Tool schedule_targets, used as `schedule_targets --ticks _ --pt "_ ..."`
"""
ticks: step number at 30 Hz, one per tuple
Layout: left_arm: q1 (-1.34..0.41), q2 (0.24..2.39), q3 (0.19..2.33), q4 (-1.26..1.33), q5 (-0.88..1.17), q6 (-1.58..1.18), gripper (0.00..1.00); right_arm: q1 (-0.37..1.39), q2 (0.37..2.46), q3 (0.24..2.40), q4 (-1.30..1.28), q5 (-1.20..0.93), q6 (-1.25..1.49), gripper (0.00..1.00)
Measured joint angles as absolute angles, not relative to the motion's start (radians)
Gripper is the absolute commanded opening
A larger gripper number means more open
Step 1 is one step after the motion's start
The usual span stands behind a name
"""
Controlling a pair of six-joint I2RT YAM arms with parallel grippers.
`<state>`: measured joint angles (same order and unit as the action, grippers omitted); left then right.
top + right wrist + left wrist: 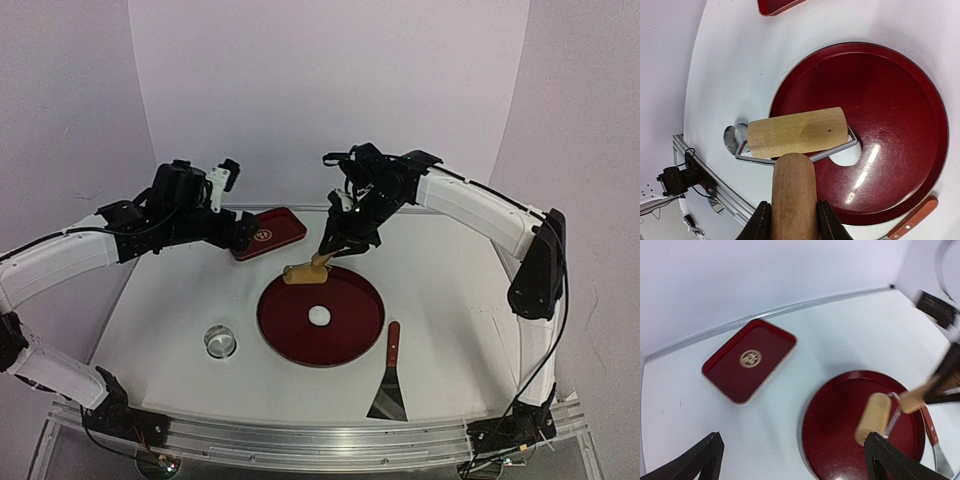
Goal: Roll out the dumpling wrappers from the dough
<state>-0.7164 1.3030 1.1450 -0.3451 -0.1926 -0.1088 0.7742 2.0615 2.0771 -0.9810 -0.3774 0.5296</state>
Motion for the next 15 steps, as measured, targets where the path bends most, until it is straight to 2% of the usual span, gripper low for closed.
schedule_targets --ticks 3,8,15 --pt "-0.598 1.319 1.167 -0.417 -0.164 -0.276 0.87 0.78 2.033 2.06 -1.027 -0.299 0.48 0.0" --pt "-0.501 1.504 1.32 -0.593 -0.035 -0.398 0.59 0.823 1.998 2.059 -1.094 -0.192 0.413 0.0" --pt "-0.516 1.758 1.349 -0.709 0.105 -0.454 0.55 0.897 1.996 2.059 -1.143 -0.144 0.367 0.0"
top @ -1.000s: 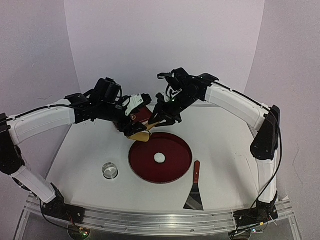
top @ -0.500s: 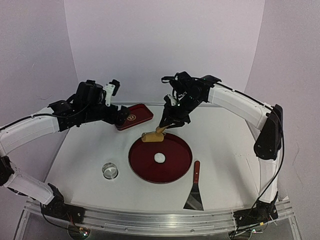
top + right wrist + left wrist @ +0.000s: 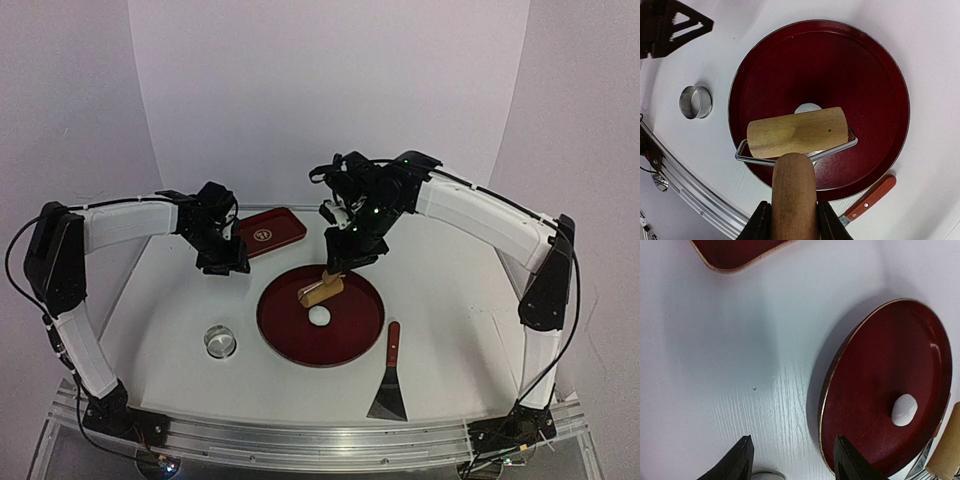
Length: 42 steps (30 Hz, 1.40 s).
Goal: Roll out the dumpling wrappers from the dough
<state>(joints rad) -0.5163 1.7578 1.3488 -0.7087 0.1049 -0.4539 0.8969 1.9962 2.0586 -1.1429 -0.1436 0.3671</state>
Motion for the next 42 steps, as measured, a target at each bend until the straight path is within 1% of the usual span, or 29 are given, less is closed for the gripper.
schedule_targets --ticks 6,9,14,18,29,34,42 --pt "-0.523 1.863 1.365 -0.725 0.169 -0.478 0.56 0.922 2.007 2.059 -1.147 -0.137 0.356 0.0" --pt "-0.541 1.915 1.392 -0.722 0.184 -0.48 0.53 0.921 2.014 2.059 -1.147 -0.128 0.35 0.0" --pt "-0.578 2.004 1.439 -0.71 0.188 -0.486 0.45 0.92 2.014 2.055 -1.148 -0.118 0.344 0.0" --pt "-0.595 2.062 1.46 -0.707 0.179 -0.495 0.34 0.92 2.014 2.03 -1.147 -0.12 0.34 0.0" --pt "-0.625 2.1 1.493 -0.708 0.117 -0.506 0.09 0.92 2.044 2.031 -1.141 -0.121 0.323 0.0" --pt "-0.638 2.102 1.505 -0.723 0.109 -0.505 0.03 0.92 2.099 2.044 -1.132 -0.121 0.314 0.0" --pt "-0.643 2.108 1.517 -0.725 0.104 -0.528 0.0 0.92 2.124 2.044 -1.125 -0.115 0.297 0.0"
